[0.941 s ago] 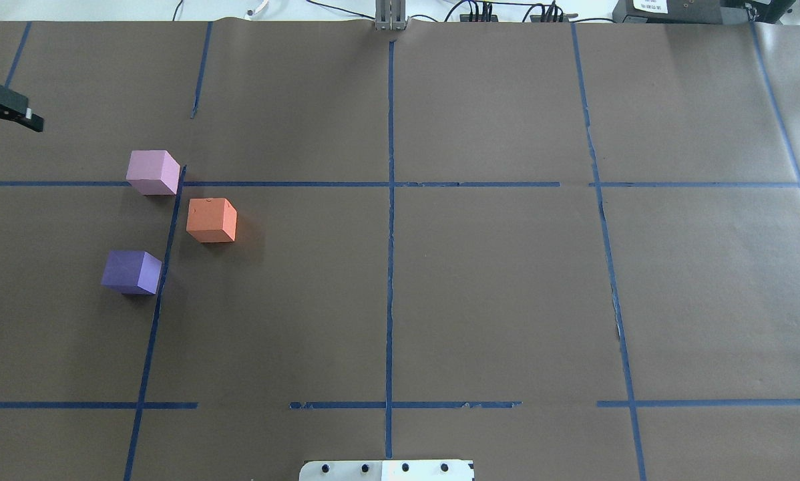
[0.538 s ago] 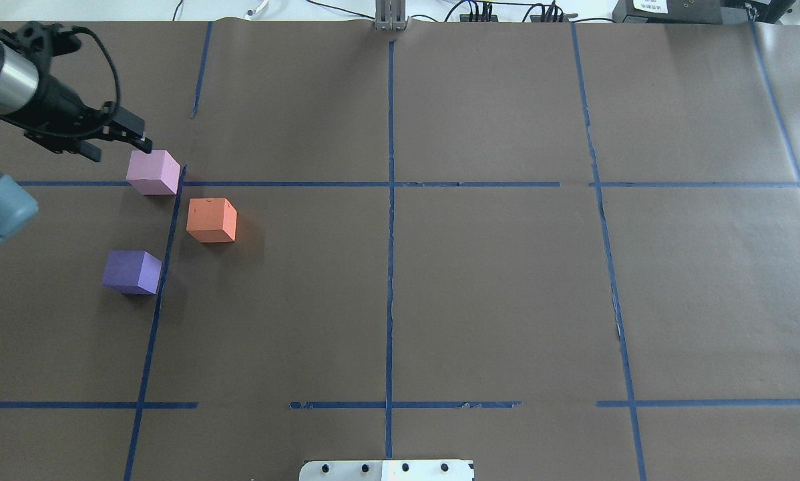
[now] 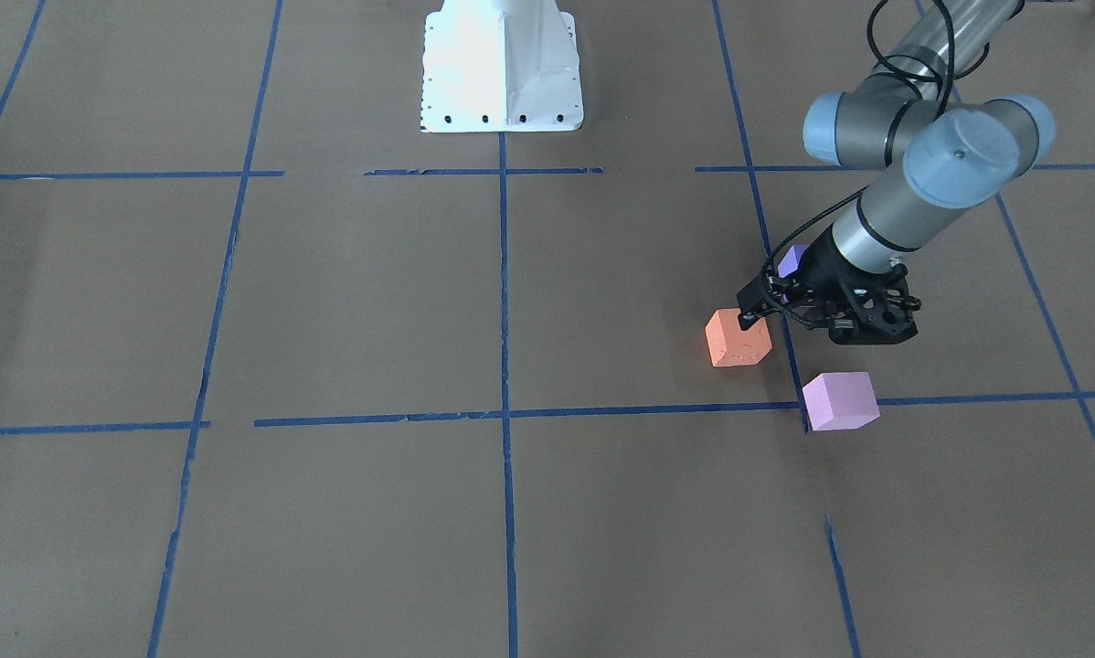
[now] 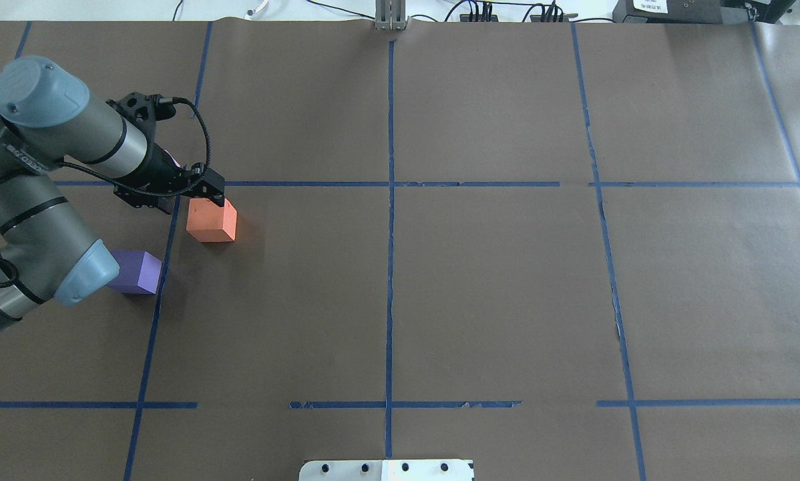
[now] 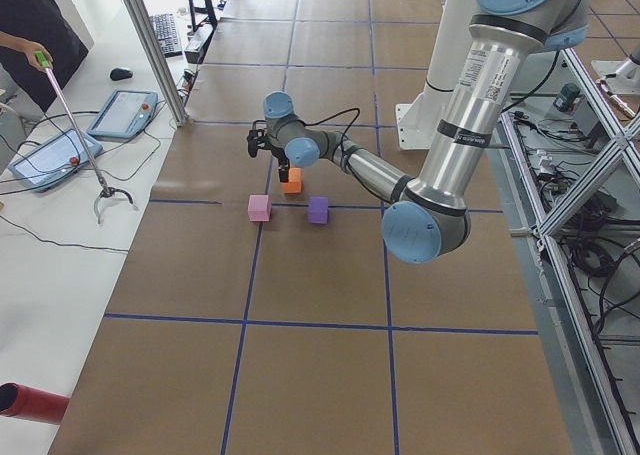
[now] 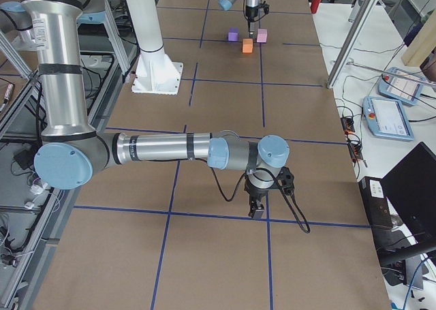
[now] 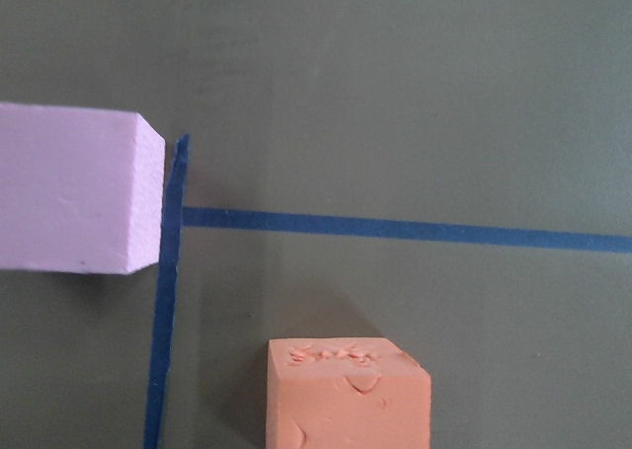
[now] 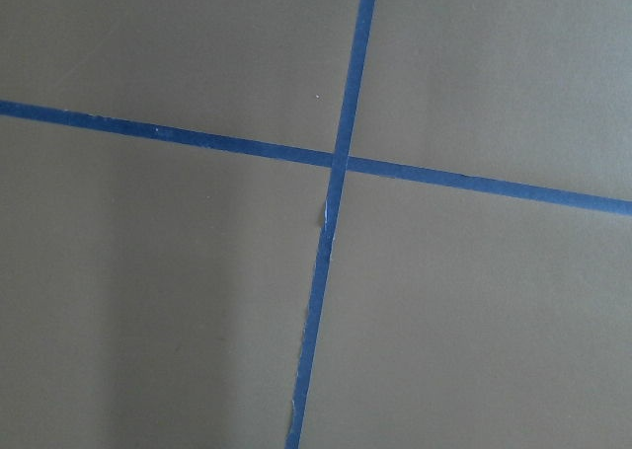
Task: Arrange blocks in a line
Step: 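Reach the left gripper down over the orange cube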
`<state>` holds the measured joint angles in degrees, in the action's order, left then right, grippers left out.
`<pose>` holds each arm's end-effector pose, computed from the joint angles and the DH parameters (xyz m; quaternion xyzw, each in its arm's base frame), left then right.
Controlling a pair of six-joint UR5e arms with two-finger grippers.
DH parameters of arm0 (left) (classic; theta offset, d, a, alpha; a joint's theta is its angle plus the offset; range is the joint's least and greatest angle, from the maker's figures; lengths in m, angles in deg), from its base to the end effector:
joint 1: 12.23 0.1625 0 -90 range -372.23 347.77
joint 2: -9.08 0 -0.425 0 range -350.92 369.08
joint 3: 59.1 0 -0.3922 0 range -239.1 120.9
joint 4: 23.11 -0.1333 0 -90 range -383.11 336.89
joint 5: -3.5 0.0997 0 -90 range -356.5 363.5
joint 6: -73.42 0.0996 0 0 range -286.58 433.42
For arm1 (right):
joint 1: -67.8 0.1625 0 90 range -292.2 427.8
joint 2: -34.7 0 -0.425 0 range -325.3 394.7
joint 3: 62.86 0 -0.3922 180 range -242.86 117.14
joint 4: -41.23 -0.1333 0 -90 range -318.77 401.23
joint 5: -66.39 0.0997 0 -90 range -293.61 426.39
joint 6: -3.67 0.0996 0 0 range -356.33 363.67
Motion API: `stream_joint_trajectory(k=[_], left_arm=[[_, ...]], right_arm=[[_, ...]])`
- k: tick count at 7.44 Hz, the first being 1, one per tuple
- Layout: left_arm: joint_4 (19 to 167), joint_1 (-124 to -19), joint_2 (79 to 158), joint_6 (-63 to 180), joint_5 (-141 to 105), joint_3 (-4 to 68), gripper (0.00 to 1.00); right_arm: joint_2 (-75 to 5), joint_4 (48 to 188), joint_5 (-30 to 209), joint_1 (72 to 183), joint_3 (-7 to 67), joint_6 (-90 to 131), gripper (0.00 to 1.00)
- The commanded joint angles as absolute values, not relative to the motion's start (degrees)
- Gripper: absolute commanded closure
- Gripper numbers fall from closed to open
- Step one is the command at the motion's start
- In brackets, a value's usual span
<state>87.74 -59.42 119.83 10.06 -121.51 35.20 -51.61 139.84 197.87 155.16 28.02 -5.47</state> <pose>0.3749 -0.5168 0.3790 0.0019 0.4637 -0.0412 0.8850 0.0437 -0.5151 0.6368 -0.0128 -0.3552 -0.0835 0.9310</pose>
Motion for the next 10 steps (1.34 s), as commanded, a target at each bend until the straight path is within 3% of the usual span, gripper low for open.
stream_joint_trajectory(k=[1,10], left_arm=[[87.5,-58.0,120.2,8.0,-118.8,35.1,0.0],[86.1,-54.8,120.6,5.2,-113.8,33.5,0.01]], right_arm=[[-51.6,139.8,197.9,155.2,28.0,-5.5,0.0],[-51.6,139.8,197.9,155.2,28.0,-5.5,0.0]])
